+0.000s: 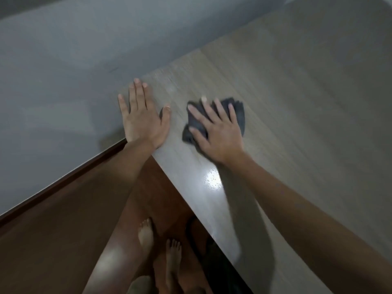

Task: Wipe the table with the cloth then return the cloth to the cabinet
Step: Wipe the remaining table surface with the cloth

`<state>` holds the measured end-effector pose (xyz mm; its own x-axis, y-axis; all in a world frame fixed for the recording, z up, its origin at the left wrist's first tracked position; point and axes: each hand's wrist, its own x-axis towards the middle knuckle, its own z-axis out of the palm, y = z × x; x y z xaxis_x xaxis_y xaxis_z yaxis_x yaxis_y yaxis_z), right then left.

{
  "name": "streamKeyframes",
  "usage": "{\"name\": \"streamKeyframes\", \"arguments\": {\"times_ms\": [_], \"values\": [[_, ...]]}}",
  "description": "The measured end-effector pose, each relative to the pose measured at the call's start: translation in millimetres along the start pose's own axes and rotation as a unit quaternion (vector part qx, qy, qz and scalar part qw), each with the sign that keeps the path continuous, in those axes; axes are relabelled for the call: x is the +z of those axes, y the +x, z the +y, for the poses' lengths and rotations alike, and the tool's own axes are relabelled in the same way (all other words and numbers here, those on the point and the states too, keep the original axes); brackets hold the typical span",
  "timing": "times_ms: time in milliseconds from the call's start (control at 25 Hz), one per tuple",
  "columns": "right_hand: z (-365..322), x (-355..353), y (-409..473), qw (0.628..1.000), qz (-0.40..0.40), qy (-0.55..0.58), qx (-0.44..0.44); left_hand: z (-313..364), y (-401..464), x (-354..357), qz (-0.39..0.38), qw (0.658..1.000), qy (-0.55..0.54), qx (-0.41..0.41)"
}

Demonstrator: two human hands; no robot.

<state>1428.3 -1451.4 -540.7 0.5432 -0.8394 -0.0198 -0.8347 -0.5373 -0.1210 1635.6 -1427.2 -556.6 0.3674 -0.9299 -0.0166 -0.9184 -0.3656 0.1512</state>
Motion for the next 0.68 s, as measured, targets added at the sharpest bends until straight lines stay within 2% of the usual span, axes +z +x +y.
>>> {"name": "streamKeyframes", "arguments": {"times_ms": [160, 280, 440, 680], "values": [[1.3, -1.3, 131.0, 0.998, -0.023, -0.001, 0.065, -2.2, 1.5, 3.0, 0.010, 1.000, 0.003, 0.001], [-1.7, 1.9, 146.3, 0.998, -0.025, -0.007, 0.060, -4.1, 1.9, 3.1, 0.015, 1.000, 0.010, 0.002], [-10.7, 3.0, 63.8, 1.000, -0.020, 0.004, 0.019, -2.3, 4.2, -1.4, -0.009, 1.000, -0.017, 0.013], [-23.7, 3.8, -154.5, 0.997, -0.022, 0.007, -0.079, -4.4, -2.8, -4.4, -0.017, 0.999, -0.028, 0.018]]}}
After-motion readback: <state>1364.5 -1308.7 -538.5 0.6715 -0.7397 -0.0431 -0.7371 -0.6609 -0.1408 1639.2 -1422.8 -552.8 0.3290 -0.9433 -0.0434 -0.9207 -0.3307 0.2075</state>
